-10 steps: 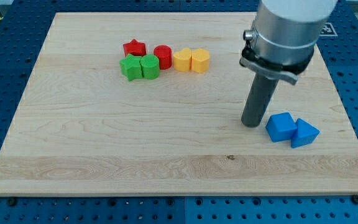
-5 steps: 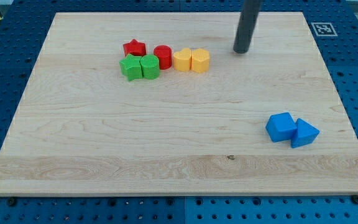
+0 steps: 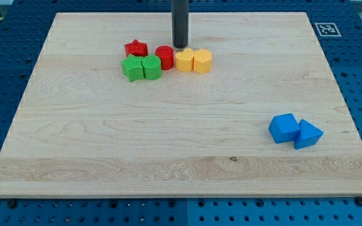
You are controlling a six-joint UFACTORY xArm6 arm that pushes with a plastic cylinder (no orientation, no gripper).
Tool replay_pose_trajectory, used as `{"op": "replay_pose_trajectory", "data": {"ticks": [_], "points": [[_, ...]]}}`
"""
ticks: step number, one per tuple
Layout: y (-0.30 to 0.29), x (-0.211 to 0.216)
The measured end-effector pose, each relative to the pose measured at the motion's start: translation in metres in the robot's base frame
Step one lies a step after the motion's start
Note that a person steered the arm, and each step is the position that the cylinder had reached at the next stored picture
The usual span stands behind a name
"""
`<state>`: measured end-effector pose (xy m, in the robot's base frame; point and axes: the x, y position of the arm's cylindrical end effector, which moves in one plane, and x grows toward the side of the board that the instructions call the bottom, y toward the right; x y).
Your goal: Separate yellow hexagon and yellow heart
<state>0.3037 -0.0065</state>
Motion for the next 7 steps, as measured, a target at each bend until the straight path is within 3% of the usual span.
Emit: {"op": "replay_pose_trajectory", "data": {"ticks": [4,7], "points": [[0.006,0.034],[0.065,0.041]]}}
